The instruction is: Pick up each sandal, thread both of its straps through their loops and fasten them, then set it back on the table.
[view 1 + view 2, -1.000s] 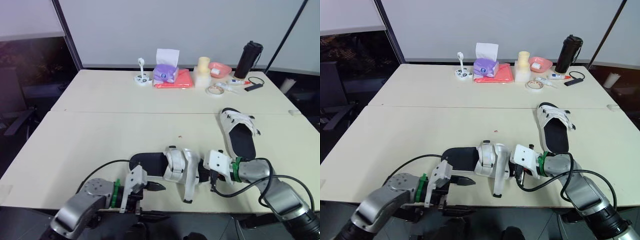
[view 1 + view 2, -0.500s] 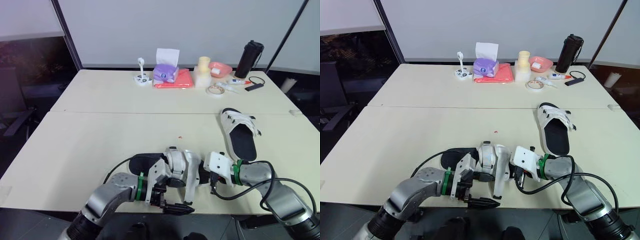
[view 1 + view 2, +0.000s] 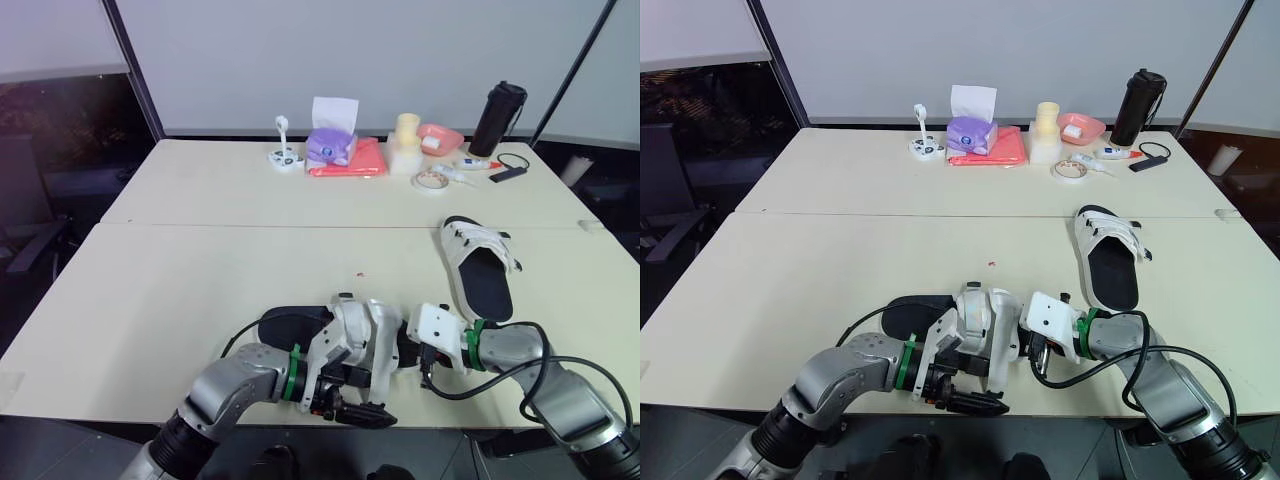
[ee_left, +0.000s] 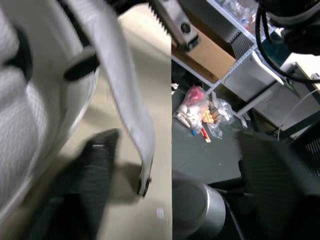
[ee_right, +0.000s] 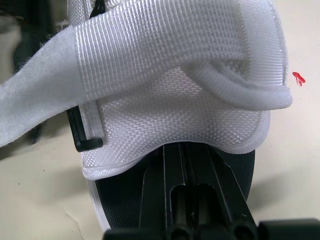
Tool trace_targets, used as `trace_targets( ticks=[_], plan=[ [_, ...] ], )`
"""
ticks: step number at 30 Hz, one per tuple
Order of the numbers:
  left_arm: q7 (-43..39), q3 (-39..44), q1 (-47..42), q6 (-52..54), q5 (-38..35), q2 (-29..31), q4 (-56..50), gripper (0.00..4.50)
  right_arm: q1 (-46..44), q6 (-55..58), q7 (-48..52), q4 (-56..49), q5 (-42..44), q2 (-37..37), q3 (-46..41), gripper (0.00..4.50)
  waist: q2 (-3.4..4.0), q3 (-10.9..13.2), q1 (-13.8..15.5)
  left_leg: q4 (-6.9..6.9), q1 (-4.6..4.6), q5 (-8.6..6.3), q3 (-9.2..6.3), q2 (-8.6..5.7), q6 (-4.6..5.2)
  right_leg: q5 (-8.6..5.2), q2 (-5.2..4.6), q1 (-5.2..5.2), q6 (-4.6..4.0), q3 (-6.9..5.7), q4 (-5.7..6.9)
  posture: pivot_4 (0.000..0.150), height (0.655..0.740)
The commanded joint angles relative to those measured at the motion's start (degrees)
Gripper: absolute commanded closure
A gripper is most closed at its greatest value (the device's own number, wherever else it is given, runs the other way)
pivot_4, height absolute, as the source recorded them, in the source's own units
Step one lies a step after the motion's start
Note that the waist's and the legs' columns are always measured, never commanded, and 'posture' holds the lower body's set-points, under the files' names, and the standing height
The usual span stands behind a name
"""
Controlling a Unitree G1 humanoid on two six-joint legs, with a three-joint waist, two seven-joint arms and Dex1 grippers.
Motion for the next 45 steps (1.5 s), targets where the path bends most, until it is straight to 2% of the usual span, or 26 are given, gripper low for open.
trace_targets(
  ticks=[1,3,4,9,16,20,24,30,38,45],
  plan=[
    [0.8,0.5,-0.5,0.9,-1.5,-1.0,-0.1,2.89,4.5,4.6,2.2,3.8,-1.4,-0.5,5.9,4.50,0.00,0.0,0.0,0.00,0.00,0.00,0.00,0.00,0.00,0.00,0.00,0.00,0.00,0.00,0.00,0.150,0.7400],
    [1.4,1.0,-1.0,2.3,-2.4,-1.6,-0.7,4.08,4.6,4.7,2.2,3.7,-1.5,-0.5,5.9,4.50,0.00,0.0,0.0,0.00,0.00,0.00,0.00,0.00,0.00,0.00,0.01,0.00,0.00,0.00,0.00,0.150,0.7400],
    [2.0,1.5,-1.3,3.3,-2.9,-2.0,-1.0,4.45,4.6,4.7,2.2,3.7,-1.4,-0.6,5.8,4.50,-0.01,0.0,0.0,0.00,0.01,0.00,0.00,0.00,0.00,0.00,0.01,0.01,0.00,0.00,0.00,0.150,0.7400],
    [3.4,7.4,-3.6,8.7,-8.7,-1.5,-4.1,4.45,4.3,4.8,2.2,3.9,-1.4,-0.7,5.6,4.50,-0.01,0.0,-0.1,0.10,0.07,0.00,-0.01,0.01,0.00,0.00,0.03,0.09,-0.01,0.00,0.01,0.150,0.7400],
    [-0.2,16.6,-5.1,13.8,-20.1,4.9,-9.7,4.45,3.8,4.2,1.6,5.1,-1.7,0.2,6.0,4.50,-0.01,0.0,-0.2,0.09,0.08,0.00,-0.03,0.03,0.00,0.00,0.05,0.07,0.00,0.00,0.04,0.150,0.7400],
    [-6.3,19.7,-5.8,11.9,-21.9,12.4,-8.5,4.45,2.3,3.7,1.4,6.5,-2.2,1.4,6.4,4.50,0.04,0.0,-0.3,0.06,0.14,0.00,0.00,0.03,0.00,0.00,0.12,0.06,-0.04,0.02,0.07,0.150,0.7400],
    [-10.2,20.1,-9.7,8.1,-19.7,15.3,-1.5,4.45,0.8,3.1,1.2,8.2,-2.4,2.3,6.8,4.50,-0.03,0.1,-0.4,0.04,0.19,0.00,0.01,0.06,-0.01,0.00,0.16,0.04,-0.08,0.03,0.10,0.150,0.7400],
    [-12.9,15.9,-17.8,3.2,-15.4,10.8,9.0,4.45,-0.4,2.3,1.1,9.4,-2.8,3.1,7.5,4.50,-0.11,0.1,-1.1,0.04,0.42,0.00,0.05,0.09,-0.03,0.03,0.18,0.16,-0.21,0.08,0.10,0.150,0.7400],
    [-14.7,10.8,-21.6,-0.4,-10.3,5.0,16.6,4.45,2.8,1.4,0.8,6.6,-3.1,0.5,6.2,4.50,-0.07,0.1,-1.7,0.02,0.42,0.01,0.04,0.05,-0.02,0.04,0.17,0.17,-0.15,0.09,0.10,0.150,0.7400],
    [-16.4,8.4,-22.8,-1.9,-7.2,2.0,20.4,4.45,6.8,1.9,0.6,2.0,-2.3,-2.8,4.2,4.50,-0.05,0.1,0.2,0.03,0.21,0.00,-0.01,0.01,-0.01,0.02,0.10,0.13,-0.01,0.07,0.08,0.150,0.7400]
  ],
)
